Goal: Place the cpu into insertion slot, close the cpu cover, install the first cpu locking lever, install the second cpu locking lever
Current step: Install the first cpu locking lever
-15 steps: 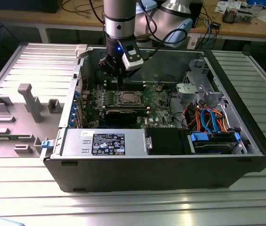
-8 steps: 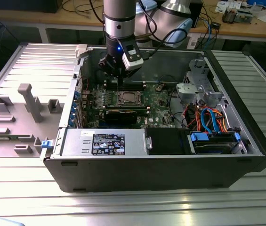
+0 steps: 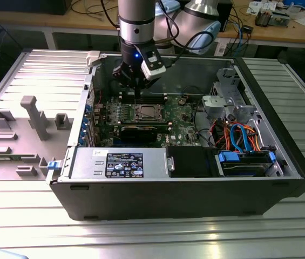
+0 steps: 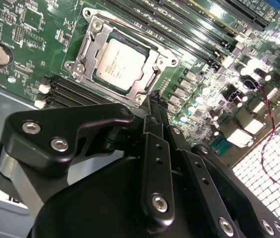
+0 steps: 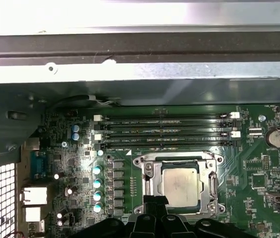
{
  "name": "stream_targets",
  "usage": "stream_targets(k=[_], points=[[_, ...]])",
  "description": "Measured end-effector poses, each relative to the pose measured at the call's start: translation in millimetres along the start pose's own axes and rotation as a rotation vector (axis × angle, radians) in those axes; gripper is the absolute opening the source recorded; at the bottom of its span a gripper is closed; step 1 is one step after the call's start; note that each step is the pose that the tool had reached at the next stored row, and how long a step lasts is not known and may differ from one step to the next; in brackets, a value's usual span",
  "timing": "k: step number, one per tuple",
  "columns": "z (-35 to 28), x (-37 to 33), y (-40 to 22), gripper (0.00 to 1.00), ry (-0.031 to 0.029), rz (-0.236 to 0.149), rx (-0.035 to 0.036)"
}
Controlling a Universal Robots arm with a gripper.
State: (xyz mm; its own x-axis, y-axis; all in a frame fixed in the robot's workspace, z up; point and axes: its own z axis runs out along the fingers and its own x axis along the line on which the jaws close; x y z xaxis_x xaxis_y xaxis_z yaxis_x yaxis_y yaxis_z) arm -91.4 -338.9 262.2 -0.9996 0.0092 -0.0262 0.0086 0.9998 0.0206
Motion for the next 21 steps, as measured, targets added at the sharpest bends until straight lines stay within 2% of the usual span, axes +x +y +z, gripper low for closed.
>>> stream_targets(k=[3,4,5,7,21], points=[[-0.2,3.2,-0.1,0.11,0.0002,-0.004,0.0],[-0.4,12.9,-0.1,0.11,0.0002,-0.005,-0.0002],[-0.4,19.0,-0.1,0.11,0.0005,-0.022,-0.0008],[-0.5,19.3,0.2,0.11,0.001,-0.043,-0.0012],[-0.2,19.4,13.2,0.11,0.0011,-0.047,-0.0014]])
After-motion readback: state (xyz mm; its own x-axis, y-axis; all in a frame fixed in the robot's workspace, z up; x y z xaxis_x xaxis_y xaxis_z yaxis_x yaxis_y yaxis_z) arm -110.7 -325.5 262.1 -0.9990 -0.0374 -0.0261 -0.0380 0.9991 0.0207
